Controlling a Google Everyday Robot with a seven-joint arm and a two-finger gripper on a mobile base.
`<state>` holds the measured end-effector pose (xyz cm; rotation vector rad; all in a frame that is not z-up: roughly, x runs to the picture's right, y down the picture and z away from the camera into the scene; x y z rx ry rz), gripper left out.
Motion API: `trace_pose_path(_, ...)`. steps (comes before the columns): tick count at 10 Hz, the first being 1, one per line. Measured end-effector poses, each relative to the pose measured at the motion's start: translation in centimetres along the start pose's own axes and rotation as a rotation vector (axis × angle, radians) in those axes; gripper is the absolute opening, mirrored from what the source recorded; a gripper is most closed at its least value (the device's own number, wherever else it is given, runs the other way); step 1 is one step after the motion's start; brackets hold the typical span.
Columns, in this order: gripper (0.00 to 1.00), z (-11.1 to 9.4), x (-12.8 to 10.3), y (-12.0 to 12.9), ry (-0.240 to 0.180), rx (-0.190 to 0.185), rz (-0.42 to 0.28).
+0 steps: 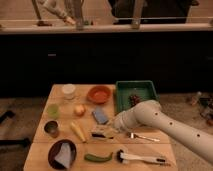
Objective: Place eraser in table surface
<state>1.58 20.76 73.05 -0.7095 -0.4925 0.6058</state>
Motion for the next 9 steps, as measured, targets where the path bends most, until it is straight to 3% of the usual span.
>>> trace_pose_path(3,0.13,0.9,0.7,0.0,0.067,0.018,-0.021)
trace_pose_path(9,0.13,2.6,1.2,0.1,0.120,-0.004,-0.035)
